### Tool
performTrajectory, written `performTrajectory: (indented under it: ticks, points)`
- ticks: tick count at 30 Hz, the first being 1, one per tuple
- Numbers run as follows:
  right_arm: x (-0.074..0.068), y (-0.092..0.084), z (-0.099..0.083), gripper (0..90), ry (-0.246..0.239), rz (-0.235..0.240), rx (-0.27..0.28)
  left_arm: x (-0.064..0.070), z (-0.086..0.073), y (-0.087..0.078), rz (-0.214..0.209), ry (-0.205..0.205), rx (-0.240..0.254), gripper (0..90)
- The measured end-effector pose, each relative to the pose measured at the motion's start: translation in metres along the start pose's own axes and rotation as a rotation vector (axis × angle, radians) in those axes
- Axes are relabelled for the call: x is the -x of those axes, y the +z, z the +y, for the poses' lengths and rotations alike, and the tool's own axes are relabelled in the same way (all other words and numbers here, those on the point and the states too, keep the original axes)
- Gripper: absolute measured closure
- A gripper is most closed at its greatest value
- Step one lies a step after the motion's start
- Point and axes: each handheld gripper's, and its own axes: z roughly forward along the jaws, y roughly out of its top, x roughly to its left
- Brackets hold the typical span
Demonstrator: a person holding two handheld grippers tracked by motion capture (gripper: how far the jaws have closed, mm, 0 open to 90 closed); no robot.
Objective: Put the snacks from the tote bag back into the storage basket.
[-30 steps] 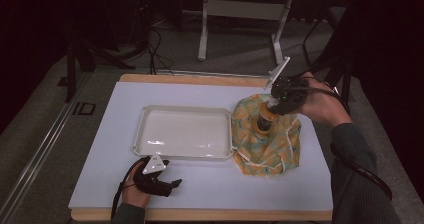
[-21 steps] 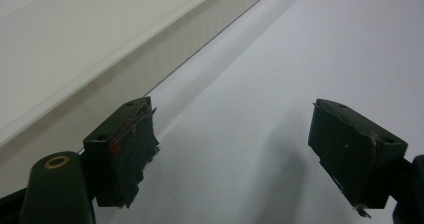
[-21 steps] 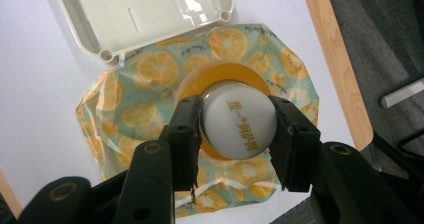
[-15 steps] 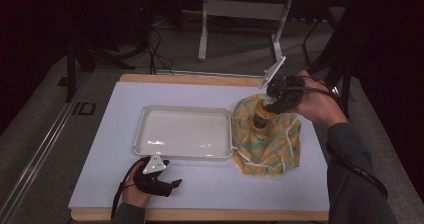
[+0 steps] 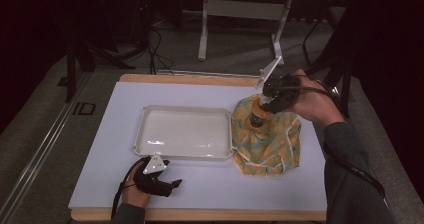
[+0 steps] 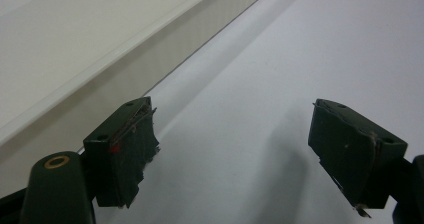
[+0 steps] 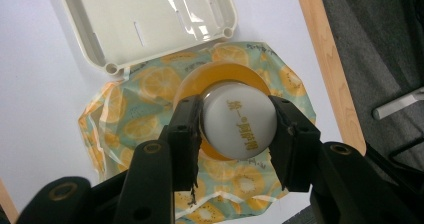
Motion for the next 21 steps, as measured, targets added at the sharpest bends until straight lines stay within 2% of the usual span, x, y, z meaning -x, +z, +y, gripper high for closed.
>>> performTrajectory:
  ticks: [7,21]
  points:
    - [-0.002,0.000,0.008,58.9,-0.006,0.004,0.018,0.000,0.000,0.000,0.000,0.001,0.001,19.1]
    - [-0.009,0.000,0.029,58.9,-0.048,0.030,0.040,0.000,0.000,0.000,0.001,0.003,0.002,19.1]
